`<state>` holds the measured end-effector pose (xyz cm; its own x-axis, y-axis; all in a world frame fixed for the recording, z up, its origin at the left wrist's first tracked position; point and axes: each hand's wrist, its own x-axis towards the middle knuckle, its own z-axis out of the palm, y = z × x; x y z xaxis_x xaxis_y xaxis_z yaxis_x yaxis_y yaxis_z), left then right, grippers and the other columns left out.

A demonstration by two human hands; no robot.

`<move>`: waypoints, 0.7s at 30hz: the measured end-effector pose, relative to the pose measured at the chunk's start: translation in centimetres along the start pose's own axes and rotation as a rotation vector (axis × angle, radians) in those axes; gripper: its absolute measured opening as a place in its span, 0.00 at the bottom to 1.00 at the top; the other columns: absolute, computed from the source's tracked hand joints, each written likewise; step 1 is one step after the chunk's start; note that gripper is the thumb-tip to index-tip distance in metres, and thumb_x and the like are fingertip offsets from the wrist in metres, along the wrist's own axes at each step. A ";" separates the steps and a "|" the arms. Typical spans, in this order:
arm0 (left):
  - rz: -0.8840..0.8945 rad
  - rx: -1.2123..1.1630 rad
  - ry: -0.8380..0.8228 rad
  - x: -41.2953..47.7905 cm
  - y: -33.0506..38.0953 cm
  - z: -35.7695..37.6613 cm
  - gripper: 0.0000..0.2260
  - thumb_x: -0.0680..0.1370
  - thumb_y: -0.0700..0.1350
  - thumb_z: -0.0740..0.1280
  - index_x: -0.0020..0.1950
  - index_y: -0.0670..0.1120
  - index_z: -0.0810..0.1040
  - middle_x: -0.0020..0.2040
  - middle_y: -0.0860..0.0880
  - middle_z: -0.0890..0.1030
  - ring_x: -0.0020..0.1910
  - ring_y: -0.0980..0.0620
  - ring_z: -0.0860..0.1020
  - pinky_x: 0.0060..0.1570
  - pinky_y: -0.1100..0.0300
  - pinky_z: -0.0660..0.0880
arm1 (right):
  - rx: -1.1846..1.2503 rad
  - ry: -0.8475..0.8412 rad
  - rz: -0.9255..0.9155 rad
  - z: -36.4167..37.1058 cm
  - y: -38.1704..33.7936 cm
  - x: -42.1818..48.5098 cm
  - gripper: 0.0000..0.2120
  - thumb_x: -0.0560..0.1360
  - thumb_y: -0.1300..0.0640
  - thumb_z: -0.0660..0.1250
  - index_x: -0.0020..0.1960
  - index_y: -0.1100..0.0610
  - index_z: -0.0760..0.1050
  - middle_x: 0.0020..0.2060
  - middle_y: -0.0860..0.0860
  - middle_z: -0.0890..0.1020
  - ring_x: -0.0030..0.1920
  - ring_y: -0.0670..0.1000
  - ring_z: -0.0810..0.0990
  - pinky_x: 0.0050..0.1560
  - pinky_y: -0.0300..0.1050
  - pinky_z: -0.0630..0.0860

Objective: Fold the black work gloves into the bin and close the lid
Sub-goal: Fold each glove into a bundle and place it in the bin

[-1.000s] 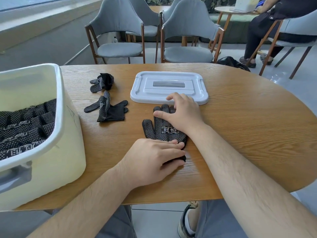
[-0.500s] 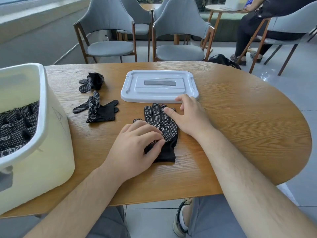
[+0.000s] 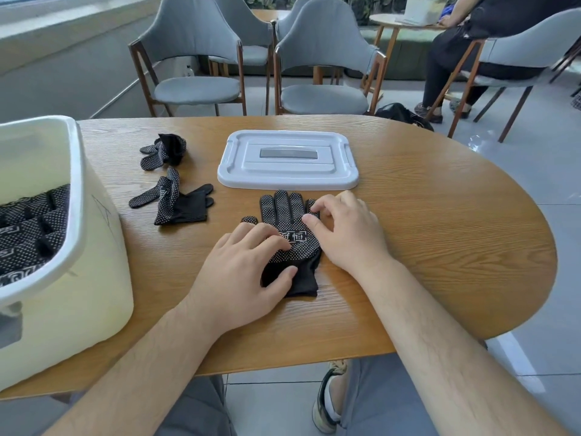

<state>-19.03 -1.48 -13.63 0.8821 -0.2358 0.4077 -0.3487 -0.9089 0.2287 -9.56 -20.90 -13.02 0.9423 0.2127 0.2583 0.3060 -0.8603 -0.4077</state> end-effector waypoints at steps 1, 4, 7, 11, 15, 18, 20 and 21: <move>-0.001 -0.001 -0.005 0.0 0.0 0.0 0.17 0.78 0.60 0.63 0.59 0.52 0.80 0.58 0.58 0.77 0.59 0.52 0.74 0.58 0.58 0.70 | 0.007 0.007 0.022 -0.1 0.0 0.1 0.14 0.79 0.37 0.63 0.57 0.43 0.78 0.53 0.46 0.76 0.59 0.51 0.75 0.61 0.51 0.70; -0.006 -0.002 -0.019 0.1 0.0 -0.1 0.17 0.78 0.61 0.63 0.59 0.53 0.80 0.58 0.58 0.77 0.60 0.53 0.73 0.59 0.59 0.68 | 0.025 0.033 0.066 -0.1 0.2 0.5 0.13 0.79 0.36 0.64 0.55 0.43 0.78 0.52 0.46 0.77 0.58 0.51 0.77 0.60 0.50 0.70; -0.009 -0.013 -0.018 0.1 0.0 -0.1 0.17 0.77 0.61 0.63 0.59 0.53 0.80 0.58 0.58 0.77 0.60 0.53 0.73 0.59 0.59 0.68 | 0.063 0.035 0.061 -0.2 0.0 0.1 0.15 0.78 0.36 0.64 0.57 0.43 0.77 0.53 0.46 0.76 0.57 0.51 0.77 0.61 0.52 0.73; -0.016 -0.012 -0.017 0.0 0.1 -0.2 0.17 0.77 0.61 0.63 0.59 0.53 0.80 0.58 0.58 0.76 0.60 0.53 0.73 0.58 0.57 0.69 | 0.257 0.036 -0.100 -1.2 -0.7 -2.4 0.13 0.78 0.42 0.68 0.60 0.46 0.76 0.56 0.44 0.74 0.58 0.47 0.74 0.61 0.48 0.73; 0.004 -0.024 0.018 0.1 0.1 -0.1 0.16 0.77 0.59 0.64 0.56 0.51 0.81 0.58 0.57 0.77 0.59 0.52 0.75 0.55 0.55 0.71 | 0.133 0.026 -0.362 -1.5 -0.7 -6.5 0.13 0.78 0.42 0.68 0.57 0.48 0.82 0.60 0.42 0.77 0.63 0.48 0.73 0.63 0.47 0.72; 0.023 -0.010 0.030 0.1 0.3 -0.2 0.16 0.76 0.58 0.65 0.56 0.50 0.83 0.58 0.56 0.76 0.59 0.52 0.75 0.56 0.53 0.69 | 0.063 -0.071 -0.391 -1.9 -0.4 -7.8 0.22 0.75 0.37 0.66 0.63 0.46 0.81 0.65 0.38 0.77 0.68 0.45 0.71 0.67 0.47 0.68; 0.053 -0.005 0.025 -0.1 0.3 -0.5 0.17 0.76 0.59 0.65 0.57 0.51 0.84 0.56 0.55 0.75 0.58 0.52 0.75 0.54 0.54 0.67 | 0.045 -0.129 -0.402 -2.2 -0.4 -8.1 0.26 0.72 0.36 0.66 0.67 0.46 0.79 0.67 0.36 0.74 0.70 0.44 0.68 0.70 0.44 0.63; 0.076 -0.019 0.015 -0.3 0.1 -0.8 0.18 0.76 0.61 0.65 0.58 0.51 0.83 0.56 0.56 0.75 0.57 0.52 0.74 0.54 0.55 0.67 | 0.049 -0.134 -0.404 -2.3 -0.4 -8.1 0.27 0.72 0.37 0.67 0.67 0.46 0.78 0.67 0.36 0.74 0.70 0.44 0.68 0.71 0.44 0.62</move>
<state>-19.56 -1.28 -13.01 0.8480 -0.2987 0.4378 -0.4207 -0.8818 0.2132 -17.60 -23.39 -12.92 0.7538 0.5889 0.2914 0.6571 -0.6733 -0.3390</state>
